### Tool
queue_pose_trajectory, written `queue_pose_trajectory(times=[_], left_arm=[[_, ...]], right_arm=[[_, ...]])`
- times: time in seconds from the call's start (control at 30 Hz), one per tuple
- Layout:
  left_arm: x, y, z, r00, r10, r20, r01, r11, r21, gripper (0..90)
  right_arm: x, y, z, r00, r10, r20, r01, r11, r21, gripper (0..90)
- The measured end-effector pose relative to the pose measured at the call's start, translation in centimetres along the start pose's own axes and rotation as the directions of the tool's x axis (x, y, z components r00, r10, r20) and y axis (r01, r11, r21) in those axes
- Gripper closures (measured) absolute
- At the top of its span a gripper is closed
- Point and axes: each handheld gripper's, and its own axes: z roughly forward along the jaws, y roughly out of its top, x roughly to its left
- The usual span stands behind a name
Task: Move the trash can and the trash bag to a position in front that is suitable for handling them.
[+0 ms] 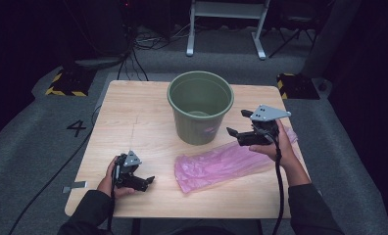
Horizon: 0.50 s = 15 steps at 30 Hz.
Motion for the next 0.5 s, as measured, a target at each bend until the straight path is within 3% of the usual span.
queue_pose_trajectory(times=[0.5], left_arm=[[0.0, 0.0, 0.0, 1.0000, 0.000, 0.000, 0.000, 1.0000, 0.000, 0.5]], right_arm=[[1.0, 3.8, 1.4, 0.9979, -0.065, -0.002, 0.065, 0.998, -0.011, 20.7]])
